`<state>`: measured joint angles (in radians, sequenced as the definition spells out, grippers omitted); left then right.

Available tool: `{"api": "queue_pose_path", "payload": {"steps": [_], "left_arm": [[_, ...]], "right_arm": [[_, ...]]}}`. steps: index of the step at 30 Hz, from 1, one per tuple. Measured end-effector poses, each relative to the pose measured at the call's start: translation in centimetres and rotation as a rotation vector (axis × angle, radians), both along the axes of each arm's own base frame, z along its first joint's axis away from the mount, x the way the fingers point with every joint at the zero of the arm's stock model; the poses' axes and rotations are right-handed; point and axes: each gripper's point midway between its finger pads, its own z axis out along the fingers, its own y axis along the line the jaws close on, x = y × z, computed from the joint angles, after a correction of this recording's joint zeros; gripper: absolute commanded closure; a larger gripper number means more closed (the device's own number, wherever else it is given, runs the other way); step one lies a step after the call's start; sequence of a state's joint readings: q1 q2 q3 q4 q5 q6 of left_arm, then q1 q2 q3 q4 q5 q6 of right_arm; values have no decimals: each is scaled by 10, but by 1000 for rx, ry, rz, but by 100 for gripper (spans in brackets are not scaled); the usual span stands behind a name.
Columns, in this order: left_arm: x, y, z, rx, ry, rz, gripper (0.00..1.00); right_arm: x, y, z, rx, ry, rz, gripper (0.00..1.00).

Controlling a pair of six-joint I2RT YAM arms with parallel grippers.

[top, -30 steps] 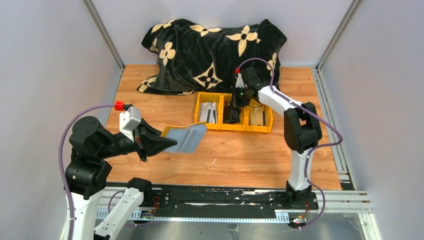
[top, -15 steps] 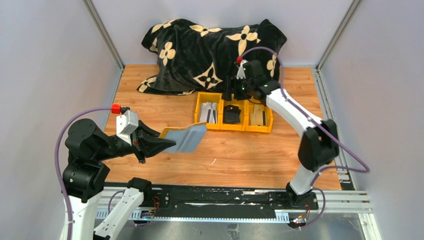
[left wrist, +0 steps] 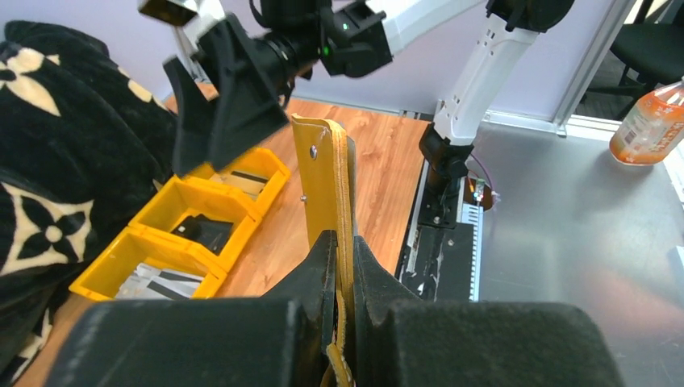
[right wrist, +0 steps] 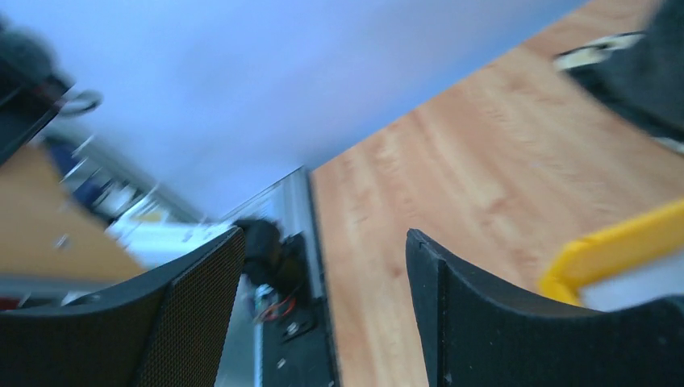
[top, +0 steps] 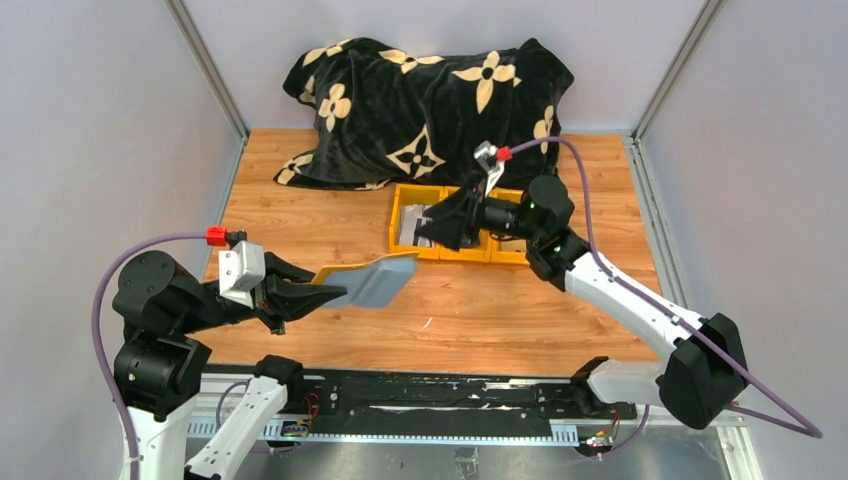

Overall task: Take the credit cards out of the card holder
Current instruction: Place the credit card in the storage box, then remove the credit card from the card holder.

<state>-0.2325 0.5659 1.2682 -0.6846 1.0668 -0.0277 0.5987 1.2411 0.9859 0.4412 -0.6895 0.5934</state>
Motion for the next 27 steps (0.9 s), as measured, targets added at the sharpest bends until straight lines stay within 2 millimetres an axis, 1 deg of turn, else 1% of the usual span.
{"api": "queue_pose_path", "payload": {"steps": [2,3,4,6,8,9,11,13,15,18,21,24,27], "left_arm": [[-2,0,2,1,-20,-8,100],[-3,0,3,2,-27,-10,100],[-4,0,4,3,-37,-13,100],[-7,0,4,4,-52,-22,100],[-9,1,6,4,-63,-27,100],[-10,1,7,3,-67,-30,100],[-13,1,9,1,-77,-33,100],[-14,1,11,-1,-83,-34,100],[-16,1,13,-2,-89,-36,100],[-17,2,15,-3,-95,-37,100],[-17,2,16,-4,-99,-36,100],[-17,2,16,-6,-94,-36,100],[-18,2,16,-8,-85,-36,100]], "right_arm": [[-36,12,-5,35,-35,137,23],[-47,14,-5,44,-50,172,23],[-64,17,-3,57,-79,227,22],[-96,22,6,87,-153,314,20],[-119,26,16,113,-219,371,20],[-134,28,23,130,-259,406,20],[-152,31,30,150,-314,448,24],[-164,35,32,158,-360,473,31],[-170,38,31,156,-369,485,38],[-175,41,30,145,-382,489,46],[-177,43,33,141,-388,490,46],[-177,44,33,131,-390,483,40],[-179,45,27,105,-390,482,39]]}}
